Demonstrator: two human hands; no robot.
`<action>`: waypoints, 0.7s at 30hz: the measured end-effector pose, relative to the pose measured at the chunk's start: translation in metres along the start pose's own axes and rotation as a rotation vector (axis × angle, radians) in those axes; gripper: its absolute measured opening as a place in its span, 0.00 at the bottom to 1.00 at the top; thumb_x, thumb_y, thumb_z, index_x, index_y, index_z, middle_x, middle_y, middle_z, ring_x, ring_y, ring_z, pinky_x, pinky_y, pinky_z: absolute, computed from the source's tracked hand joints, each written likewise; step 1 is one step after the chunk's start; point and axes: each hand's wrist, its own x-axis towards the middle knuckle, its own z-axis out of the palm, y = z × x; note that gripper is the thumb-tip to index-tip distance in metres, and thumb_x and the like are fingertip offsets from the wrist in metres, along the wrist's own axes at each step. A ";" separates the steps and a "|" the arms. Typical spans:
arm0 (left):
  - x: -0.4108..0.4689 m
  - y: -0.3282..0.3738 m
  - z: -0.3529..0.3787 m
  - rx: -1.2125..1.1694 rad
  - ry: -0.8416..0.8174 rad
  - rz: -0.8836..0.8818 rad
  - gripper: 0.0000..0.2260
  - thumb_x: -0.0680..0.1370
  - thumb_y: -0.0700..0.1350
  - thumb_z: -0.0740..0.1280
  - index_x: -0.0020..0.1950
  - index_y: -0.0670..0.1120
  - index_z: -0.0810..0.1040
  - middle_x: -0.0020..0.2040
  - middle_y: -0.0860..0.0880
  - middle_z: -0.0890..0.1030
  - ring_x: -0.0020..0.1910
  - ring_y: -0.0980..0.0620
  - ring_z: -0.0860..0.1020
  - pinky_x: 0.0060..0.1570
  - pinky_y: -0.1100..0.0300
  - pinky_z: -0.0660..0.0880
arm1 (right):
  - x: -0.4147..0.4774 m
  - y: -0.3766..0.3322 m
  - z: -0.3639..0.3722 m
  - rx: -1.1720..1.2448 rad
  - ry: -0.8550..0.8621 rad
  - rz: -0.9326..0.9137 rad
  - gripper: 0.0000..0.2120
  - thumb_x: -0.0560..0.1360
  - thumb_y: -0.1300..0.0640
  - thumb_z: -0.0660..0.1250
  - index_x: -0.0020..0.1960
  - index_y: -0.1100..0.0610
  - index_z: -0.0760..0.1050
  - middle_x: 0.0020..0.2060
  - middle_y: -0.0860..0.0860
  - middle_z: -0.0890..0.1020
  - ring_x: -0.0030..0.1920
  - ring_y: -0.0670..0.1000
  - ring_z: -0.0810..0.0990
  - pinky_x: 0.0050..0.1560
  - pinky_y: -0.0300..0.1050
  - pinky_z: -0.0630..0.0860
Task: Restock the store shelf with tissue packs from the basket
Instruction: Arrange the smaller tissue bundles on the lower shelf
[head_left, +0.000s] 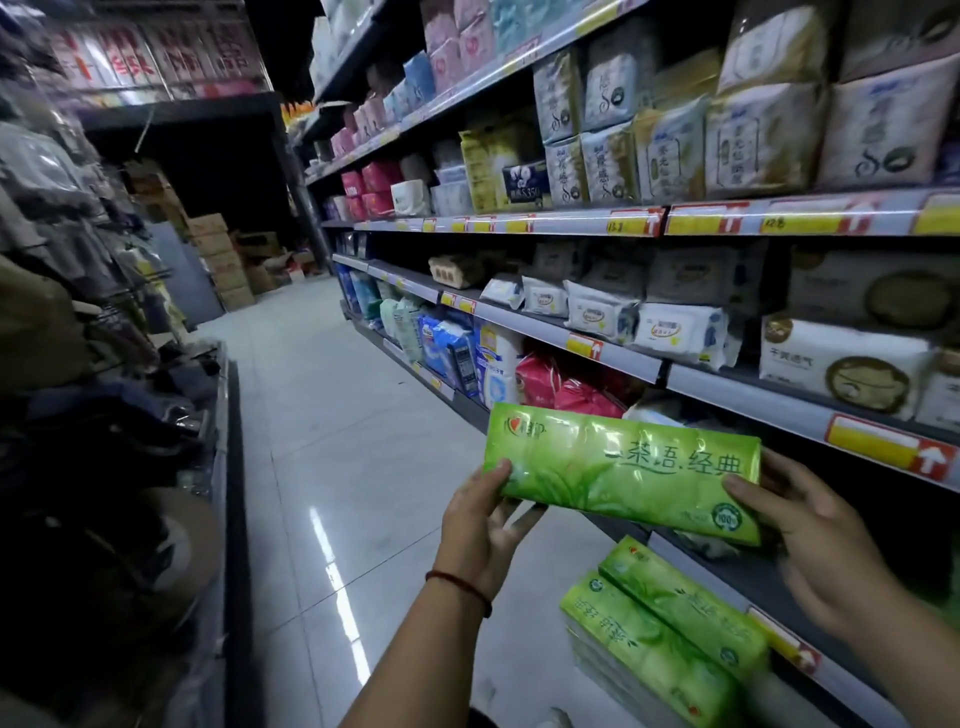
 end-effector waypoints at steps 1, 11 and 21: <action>0.000 -0.002 0.001 -0.023 -0.025 -0.024 0.20 0.74 0.40 0.72 0.65 0.37 0.78 0.65 0.36 0.81 0.66 0.39 0.79 0.63 0.39 0.77 | -0.001 -0.001 -0.002 0.003 0.003 -0.023 0.50 0.39 0.39 0.87 0.60 0.44 0.80 0.56 0.48 0.85 0.47 0.52 0.88 0.44 0.47 0.81; 0.002 -0.036 0.027 0.128 -0.286 -0.215 0.24 0.77 0.40 0.72 0.73 0.43 0.73 0.67 0.37 0.80 0.66 0.35 0.79 0.64 0.34 0.75 | 0.015 0.002 -0.017 0.055 0.067 -0.032 0.18 0.76 0.61 0.74 0.63 0.50 0.76 0.54 0.52 0.84 0.47 0.51 0.84 0.40 0.45 0.78; 0.008 -0.054 0.039 0.273 -0.243 -0.257 0.21 0.73 0.42 0.74 0.66 0.42 0.79 0.62 0.40 0.84 0.60 0.36 0.83 0.66 0.37 0.74 | 0.030 0.013 -0.019 0.003 0.030 -0.045 0.24 0.64 0.54 0.79 0.59 0.51 0.80 0.54 0.55 0.87 0.53 0.58 0.87 0.55 0.54 0.81</action>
